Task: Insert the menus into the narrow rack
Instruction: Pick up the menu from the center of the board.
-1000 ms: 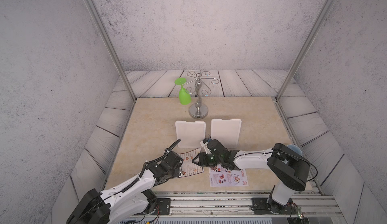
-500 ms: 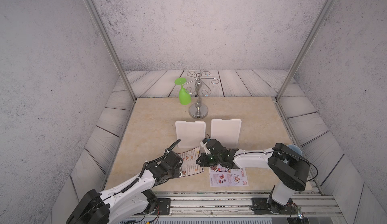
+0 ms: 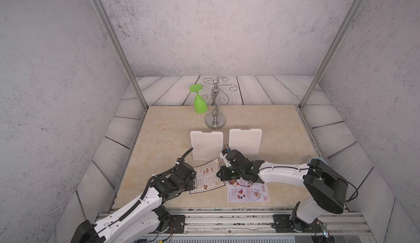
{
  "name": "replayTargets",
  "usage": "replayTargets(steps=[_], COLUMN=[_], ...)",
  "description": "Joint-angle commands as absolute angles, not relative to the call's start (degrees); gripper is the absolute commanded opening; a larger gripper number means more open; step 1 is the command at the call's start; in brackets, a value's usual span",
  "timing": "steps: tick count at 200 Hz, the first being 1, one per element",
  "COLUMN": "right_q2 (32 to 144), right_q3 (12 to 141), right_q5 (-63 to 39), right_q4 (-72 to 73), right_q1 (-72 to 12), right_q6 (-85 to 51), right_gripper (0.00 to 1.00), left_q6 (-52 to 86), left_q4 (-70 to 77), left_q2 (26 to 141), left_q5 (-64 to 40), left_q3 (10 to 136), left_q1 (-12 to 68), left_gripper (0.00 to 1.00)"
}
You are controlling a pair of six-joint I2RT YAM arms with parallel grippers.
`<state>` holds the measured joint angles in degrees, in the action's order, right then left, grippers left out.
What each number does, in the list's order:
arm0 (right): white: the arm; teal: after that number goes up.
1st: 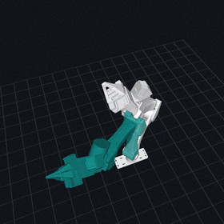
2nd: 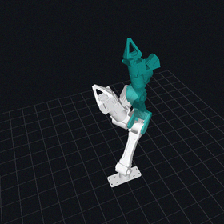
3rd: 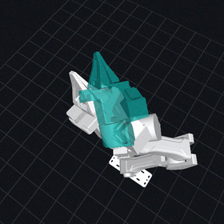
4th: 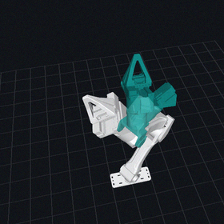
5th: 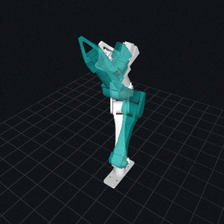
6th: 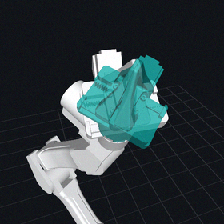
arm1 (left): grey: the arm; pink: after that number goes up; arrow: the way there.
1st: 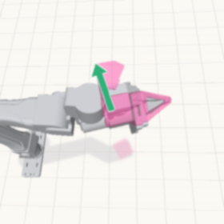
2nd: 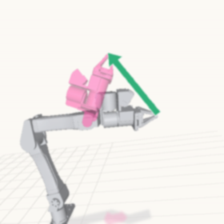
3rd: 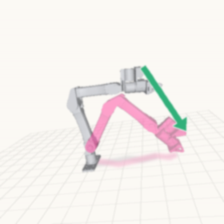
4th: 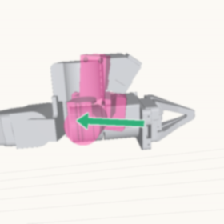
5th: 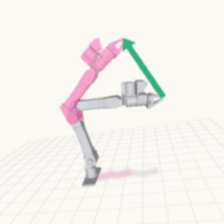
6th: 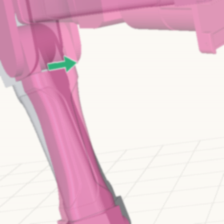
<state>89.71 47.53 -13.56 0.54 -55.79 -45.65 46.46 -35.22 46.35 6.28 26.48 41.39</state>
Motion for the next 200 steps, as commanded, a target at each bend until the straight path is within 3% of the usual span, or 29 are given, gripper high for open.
replayTargets(steps=[1,124,200], right_q2=[84.20,69.13,70.18], right_q3=[48.61,58.74,72.07], right_q5=[-11.81,-9.33,-14.01], right_q4=[-5.63,-26.10,-38.78], right_q1=[-55.63,-55.62,-55.50], right_q6=[-39.22,-20.95,-8.81], right_gripper=[0.02,0.00,0.00], left_q6=[44.98,33.65,24.47], left_q4=[-39.82,-44.65,-31.65], left_q2=[44.90,41.56,41.05], left_q5=[8.38,10.08,7.49], left_q3=[30.43,46.47,49.56], left_q1=[41.75,42.09,42.19], left_gripper=[0.72,0.71,0.71])
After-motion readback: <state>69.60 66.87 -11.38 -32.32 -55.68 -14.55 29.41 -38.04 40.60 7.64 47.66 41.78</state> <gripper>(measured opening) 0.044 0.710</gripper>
